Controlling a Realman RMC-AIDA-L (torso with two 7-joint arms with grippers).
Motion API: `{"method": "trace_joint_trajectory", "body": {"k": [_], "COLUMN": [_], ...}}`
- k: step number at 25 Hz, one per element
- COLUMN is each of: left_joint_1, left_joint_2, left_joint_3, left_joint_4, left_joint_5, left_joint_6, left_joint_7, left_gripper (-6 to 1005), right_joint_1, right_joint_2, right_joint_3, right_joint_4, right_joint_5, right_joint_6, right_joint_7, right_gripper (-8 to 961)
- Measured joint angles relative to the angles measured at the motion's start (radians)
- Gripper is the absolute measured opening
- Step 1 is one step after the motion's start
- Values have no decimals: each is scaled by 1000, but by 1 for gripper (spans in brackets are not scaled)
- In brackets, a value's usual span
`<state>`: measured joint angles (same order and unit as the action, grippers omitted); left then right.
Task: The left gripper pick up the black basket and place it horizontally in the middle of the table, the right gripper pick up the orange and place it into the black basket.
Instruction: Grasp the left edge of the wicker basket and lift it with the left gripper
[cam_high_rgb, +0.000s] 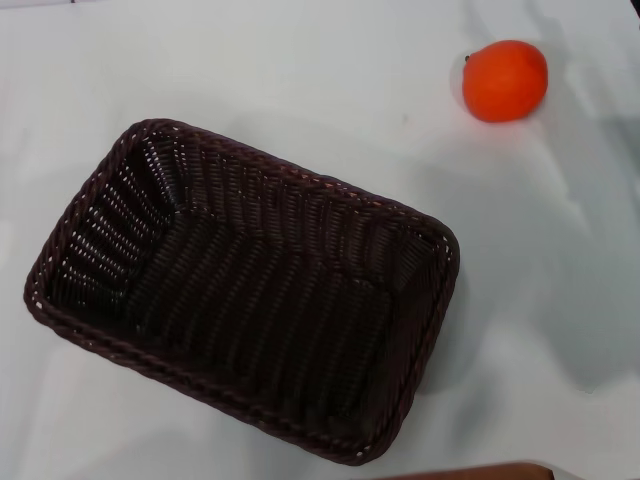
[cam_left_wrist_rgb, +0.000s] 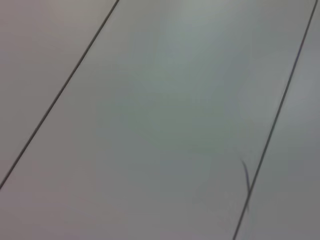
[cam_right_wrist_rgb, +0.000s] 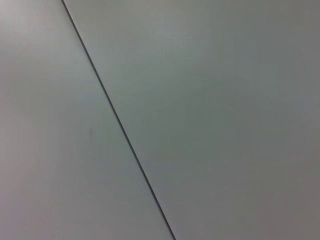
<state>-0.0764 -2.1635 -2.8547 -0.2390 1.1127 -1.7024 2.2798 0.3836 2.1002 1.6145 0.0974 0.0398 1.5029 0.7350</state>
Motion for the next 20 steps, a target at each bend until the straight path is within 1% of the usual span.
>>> {"method": "trace_joint_trajectory", "body": {"k": [5, 8, 10, 12, 14, 17, 19, 20], "left_joint_1": [3, 14, 23, 35, 50, 61, 63, 64], "left_joint_2": [3, 5, 5, 6, 8, 17, 21, 22], "left_joint_3": [33, 41, 52, 77, 103, 116, 115, 115], "left_joint_4": [-14, -44, -71, -127, -220, -381, -549, -609], "left_joint_5": [13, 37, 48, 54, 86, 186, 281, 314], "left_joint_6": [-4, -12, -20, -25, -18, -10, -10, -10], "left_joint_7": [-6, -11, -29, -74, -132, -258, -405, -461], "left_gripper": [887, 887, 886, 886, 885, 885, 885, 884], "right_joint_1": [-8, -9, -9, -10, -12, -13, -13, -14], "right_joint_2": [-1, 1, 0, -2, -5, -8, -8, -8], "right_joint_3": [-5, -7, -7, -6, -7, -10, -7, -4], "right_joint_4": [0, 0, 3, 10, 12, 4, 1, 1], "right_joint_5": [0, 1, 4, 5, 3, 1, 3, 4], "right_joint_6": [1, 0, 1, 13, 26, 29, 23, 20], "right_joint_7": [31, 31, 33, 34, 38, 41, 40, 38], "right_gripper": [955, 955, 955, 955, 955, 954, 954, 954]}}
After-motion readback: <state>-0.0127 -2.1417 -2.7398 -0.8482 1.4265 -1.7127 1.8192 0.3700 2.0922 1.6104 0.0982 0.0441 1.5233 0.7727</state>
